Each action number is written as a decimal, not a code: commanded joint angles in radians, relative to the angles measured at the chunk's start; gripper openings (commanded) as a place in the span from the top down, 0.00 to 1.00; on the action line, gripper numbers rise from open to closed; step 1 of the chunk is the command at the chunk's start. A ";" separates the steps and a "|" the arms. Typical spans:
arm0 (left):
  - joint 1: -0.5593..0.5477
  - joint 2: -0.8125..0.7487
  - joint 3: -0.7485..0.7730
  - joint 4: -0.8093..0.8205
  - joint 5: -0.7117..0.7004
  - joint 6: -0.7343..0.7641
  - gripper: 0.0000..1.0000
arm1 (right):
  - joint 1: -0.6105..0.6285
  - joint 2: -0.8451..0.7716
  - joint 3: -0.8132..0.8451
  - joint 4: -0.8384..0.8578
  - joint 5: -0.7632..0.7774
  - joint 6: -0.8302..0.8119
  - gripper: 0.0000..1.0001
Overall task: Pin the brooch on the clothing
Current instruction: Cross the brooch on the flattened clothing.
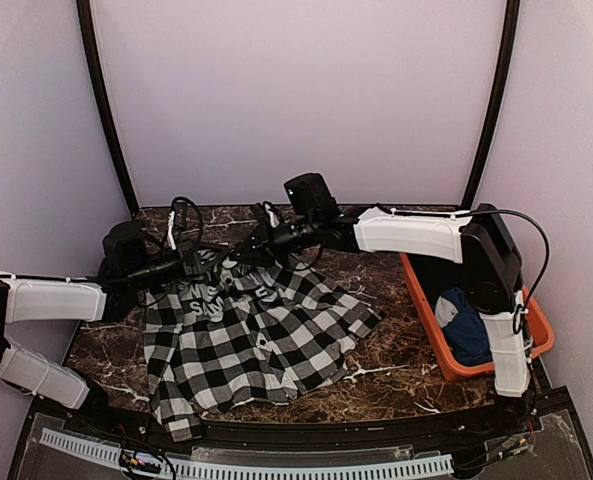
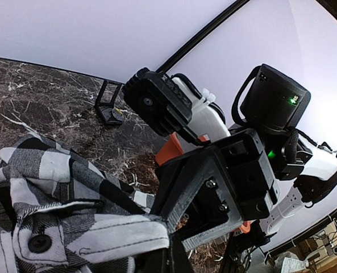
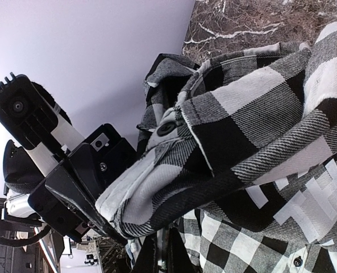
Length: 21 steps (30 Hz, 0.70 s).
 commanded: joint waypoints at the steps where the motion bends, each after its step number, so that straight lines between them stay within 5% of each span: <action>1: -0.005 0.001 -0.018 0.038 0.022 -0.004 0.99 | 0.004 0.027 0.048 0.017 -0.026 -0.004 1.00; 21: -0.005 0.012 -0.014 0.032 0.022 -0.007 0.99 | 0.048 0.081 0.196 -0.150 -0.101 -0.206 1.00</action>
